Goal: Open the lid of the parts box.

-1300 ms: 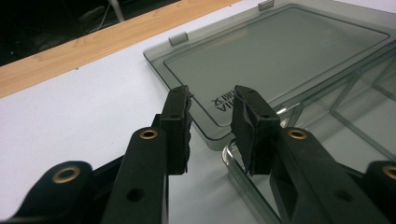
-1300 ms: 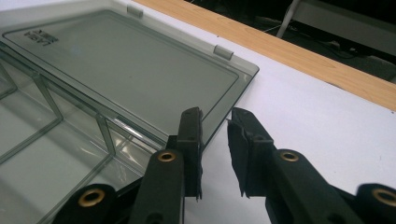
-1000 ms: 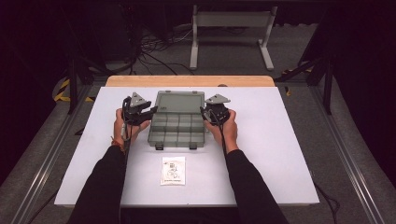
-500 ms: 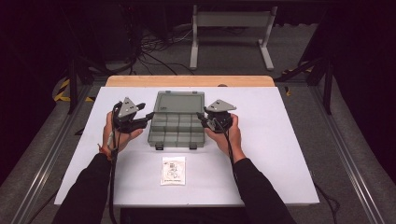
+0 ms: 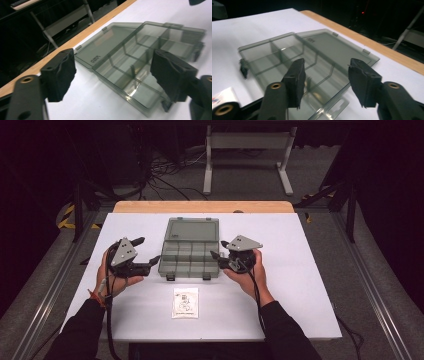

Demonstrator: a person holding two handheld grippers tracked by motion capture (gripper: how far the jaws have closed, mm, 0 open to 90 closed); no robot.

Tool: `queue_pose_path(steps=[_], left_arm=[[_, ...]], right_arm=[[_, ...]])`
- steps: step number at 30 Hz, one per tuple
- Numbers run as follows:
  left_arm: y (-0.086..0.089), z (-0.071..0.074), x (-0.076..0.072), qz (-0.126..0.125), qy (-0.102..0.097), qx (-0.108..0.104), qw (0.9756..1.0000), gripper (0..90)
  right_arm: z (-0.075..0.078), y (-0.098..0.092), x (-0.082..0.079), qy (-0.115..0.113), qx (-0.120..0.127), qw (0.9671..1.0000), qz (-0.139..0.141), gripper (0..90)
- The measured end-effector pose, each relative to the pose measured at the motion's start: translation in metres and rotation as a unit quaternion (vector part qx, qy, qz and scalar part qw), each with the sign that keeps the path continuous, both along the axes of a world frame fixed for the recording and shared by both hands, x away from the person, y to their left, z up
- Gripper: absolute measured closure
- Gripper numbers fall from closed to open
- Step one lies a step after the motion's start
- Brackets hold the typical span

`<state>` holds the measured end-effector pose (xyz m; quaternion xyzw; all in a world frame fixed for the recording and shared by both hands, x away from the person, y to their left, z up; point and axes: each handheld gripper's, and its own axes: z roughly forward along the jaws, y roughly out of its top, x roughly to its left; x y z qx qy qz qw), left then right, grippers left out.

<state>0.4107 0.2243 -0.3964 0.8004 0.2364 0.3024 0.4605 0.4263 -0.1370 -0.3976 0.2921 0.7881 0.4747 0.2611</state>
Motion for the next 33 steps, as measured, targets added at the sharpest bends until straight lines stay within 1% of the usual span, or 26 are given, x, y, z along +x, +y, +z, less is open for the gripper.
queue_pose_path(steps=[1,3,4,5,6,7,8,9,11,13,15,16,17,19,21,22,23,24,25,26,27,28,29,30,32,33], left_arm=[[0.002,-0.001,-0.004,-0.001,-0.005,0.000,1.0000,16.8],[0.006,-0.002,-0.012,-0.007,-0.005,-0.006,0.9999,15.1],[0.007,-0.002,-0.015,-0.009,-0.005,-0.006,0.9999,12.9],[0.008,-0.003,-0.018,-0.012,-0.003,-0.011,0.9999,12.1],[0.010,-0.003,-0.022,-0.015,-0.005,-0.012,0.9998,11.8],[0.010,-0.003,-0.022,-0.015,-0.005,-0.012,0.9998,11.2],[0.012,-0.004,-0.026,-0.017,-0.009,-0.012,0.9997,11.2],[0.013,-0.005,-0.029,-0.018,-0.008,-0.014,0.9997,10.4],[0.015,-0.009,-0.034,-0.021,-0.008,-0.015,0.9996,9.0],[0.015,-0.014,-0.039,-0.023,-0.005,-0.018,0.9996,8.0],[0.015,-0.019,-0.045,-0.025,-0.001,-0.009,0.9997,7.2],[0.015,-0.021,-0.047,-0.027,0.000,-0.008,0.9996,6.9],[0.016,-0.022,-0.050,-0.029,0.005,-0.009,0.9995,6.7],[0.018,-0.027,-0.056,-0.030,0.011,-0.022,0.9992,6.7],[0.020,-0.031,-0.060,-0.036,0.011,-0.016,0.9992,6.8],[0.022,-0.032,-0.062,-0.037,0.012,-0.016,0.9991,6.6],[0.024,-0.034,-0.064,-0.039,0.016,-0.020,0.9989,6.7],[0.026,-0.036,-0.066,-0.041,0.020,-0.027,0.9986,6.6],[0.027,-0.037,-0.068,-0.041,0.021,-0.025,0.9986,6.5],[0.027,-0.039,-0.069,-0.039,0.019,-0.017,0.9989,6.5],[0.027,-0.039,-0.069,-0.039,0.019,-0.017,0.9989,6.4],[0.028,-0.040,-0.071,-0.036,0.022,-0.012,0.9990,6.4],[0.028,-0.041,-0.072,-0.036,0.023,-0.014,0.9990,6.3],[0.029,-0.041,-0.074,-0.037,0.024,-0.014,0.9989,6.1],[0.031,-0.041,-0.078,-0.036,0.021,-0.014,0.9990,5.7],[0.032,-0.041,-0.081,-0.036,0.020,-0.020,0.9990,5.7]], right_arm=[[-0.001,0.000,-0.003,0.000,-0.002,1.0000,0.005,44.6],[-0.002,-0.001,-0.010,-0.001,-0.003,0.9999,0.012,42.2],[-0.003,-0.002,-0.014,0.001,0.003,0.9998,0.017,40.0],[-0.003,-0.002,-0.016,0.002,0.005,0.9997,0.024,38.0],[-0.004,-0.003,-0.019,0.002,0.004,0.9995,0.030,36.7],[-0.004,-0.003,-0.019,0.002,0.004,0.9995,0.030,36.7],[-0.005,-0.003,-0.022,0.001,0.003,0.9994,0.033,35.1],[-0.006,-0.003,-0.026,0.001,0.000,0.9992,0.040,33.3],[-0.007,-0.002,-0.031,0.001,0.001,0.9989,0.046,30.2],[-0.009,-0.002,-0.035,0.002,-0.002,0.9986,0.052,24.4],[-0.012,0.000,-0.040,0.008,-0.011,0.9983,0.056,20.4],[-0.014,0.001,-0.043,0.011,-0.016,0.9983,0.056,17.5],[-0.016,0.001,-0.045,0.013,-0.015,0.9981,0.059,16.6],[-0.019,0.002,-0.049,0.016,-0.021,0.9975,0.066,14.8],[-0.024,0.002,-0.052,0.018,-0.027,0.9969,0.071,13.2],[-0.026,0.001,-0.053,0.017,-0.033,0.9965,0.074,12.9],[-0.028,0.001,-0.054,0.015,-0.041,0.9963,0.075,12.6],[-0.029,0.000,-0.055,0.016,-0.043,0.9961,0.075,12.5],[-0.031,-0.002,-0.056,0.020,-0.044,0.9960,0.076,12.4],[-0.032,-0.003,-0.057,0.018,-0.048,0.9958,0.076,12.1],[-0.032,-0.003,-0.057,0.018,-0.048,0.9958,0.076,12.1],[-0.032,-0.004,-0.058,0.018,-0.047,0.9958,0.077,12.0],[-0.033,-0.006,-0.061,0.020,-0.043,0.9959,0.077,11.4],[-0.034,-0.007,-0.063,0.019,-0.043,0.9960,0.076,11.3],[-0.035,-0.007,-0.065,0.017,-0.047,0.9958,0.077,11.3],[-0.036,-0.007,-0.067,0.016,-0.050,0.9955,0.078,11.3]])
